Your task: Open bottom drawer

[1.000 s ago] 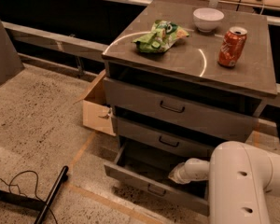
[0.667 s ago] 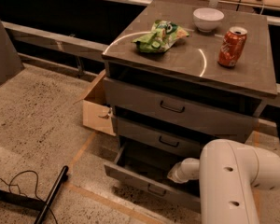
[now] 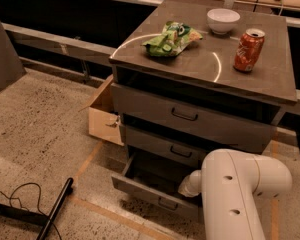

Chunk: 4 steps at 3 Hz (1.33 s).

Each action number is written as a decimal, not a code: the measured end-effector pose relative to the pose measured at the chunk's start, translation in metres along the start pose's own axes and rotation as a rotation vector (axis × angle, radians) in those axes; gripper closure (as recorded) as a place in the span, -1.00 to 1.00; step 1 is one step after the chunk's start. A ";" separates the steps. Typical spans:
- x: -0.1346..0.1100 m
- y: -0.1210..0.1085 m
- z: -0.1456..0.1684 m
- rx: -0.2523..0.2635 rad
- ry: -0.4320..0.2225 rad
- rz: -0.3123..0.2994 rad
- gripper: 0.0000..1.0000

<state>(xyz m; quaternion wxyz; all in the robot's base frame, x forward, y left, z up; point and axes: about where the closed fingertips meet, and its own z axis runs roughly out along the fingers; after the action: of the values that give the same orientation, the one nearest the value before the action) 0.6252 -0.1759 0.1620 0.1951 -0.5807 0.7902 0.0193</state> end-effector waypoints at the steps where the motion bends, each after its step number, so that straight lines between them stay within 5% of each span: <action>1: 0.003 0.010 0.009 -0.036 0.004 -0.014 1.00; 3: 0.007 0.037 0.026 -0.154 -0.009 -0.009 1.00; 4: 0.007 0.057 0.026 -0.259 -0.022 -0.017 1.00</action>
Offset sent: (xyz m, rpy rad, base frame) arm -0.0287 0.0097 -0.0337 0.0352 0.1345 0.0558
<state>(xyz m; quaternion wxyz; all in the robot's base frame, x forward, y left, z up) 0.5778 -0.1566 0.1249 0.1270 -0.6073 0.7740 0.1259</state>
